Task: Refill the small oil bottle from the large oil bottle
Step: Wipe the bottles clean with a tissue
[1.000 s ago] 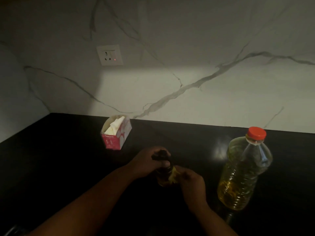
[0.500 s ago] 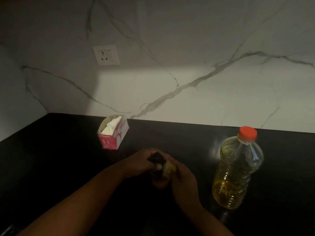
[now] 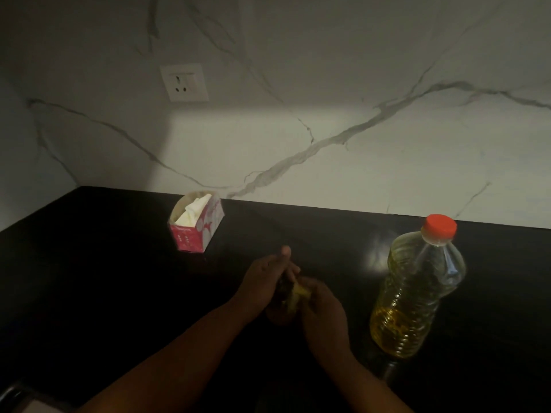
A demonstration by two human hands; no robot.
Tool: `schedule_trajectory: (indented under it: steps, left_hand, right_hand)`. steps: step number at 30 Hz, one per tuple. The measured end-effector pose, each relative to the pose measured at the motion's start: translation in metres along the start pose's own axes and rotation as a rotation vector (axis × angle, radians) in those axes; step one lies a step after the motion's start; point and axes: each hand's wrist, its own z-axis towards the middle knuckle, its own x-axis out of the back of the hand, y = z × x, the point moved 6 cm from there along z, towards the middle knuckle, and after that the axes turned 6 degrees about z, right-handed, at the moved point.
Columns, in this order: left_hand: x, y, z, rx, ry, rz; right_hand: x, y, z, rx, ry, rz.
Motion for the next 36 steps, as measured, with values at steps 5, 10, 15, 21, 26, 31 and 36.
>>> schedule_trajectory:
  steps: [5,10,15,21,26,31,36]
  left_hand:
    - [-0.005,0.001,0.006,-0.161,-0.060,-0.007]
    - [-0.009,-0.009,0.020,-0.049,-0.176,-0.195]
    - [-0.013,-0.014,0.024,-0.040,-0.291,-0.193]
    - [-0.004,-0.002,0.016,-0.165,-0.098,-0.043]
    - [0.018,-0.001,-0.014,-0.179,0.086,0.046]
    - [0.020,-0.010,-0.027,-0.104,0.089,0.304]
    - [0.020,-0.014,-0.025,-0.032,0.028,0.218]
  right_hand:
    - [-0.003,0.034,-0.005,-0.190,-0.078,-0.094]
    - [0.006,-0.004,0.006,-0.025,0.056,0.108]
    - [0.001,0.001,-0.004,-0.017,0.026,0.137]
    - [-0.002,0.028,-0.009,-0.242,0.020,0.116]
    - [0.009,0.003,0.000,-0.132,0.084,0.226]
    - [0.007,-0.001,0.000,-0.070,0.026,0.251]
    - [-0.003,0.027,-0.014,-0.175,-0.049,0.128]
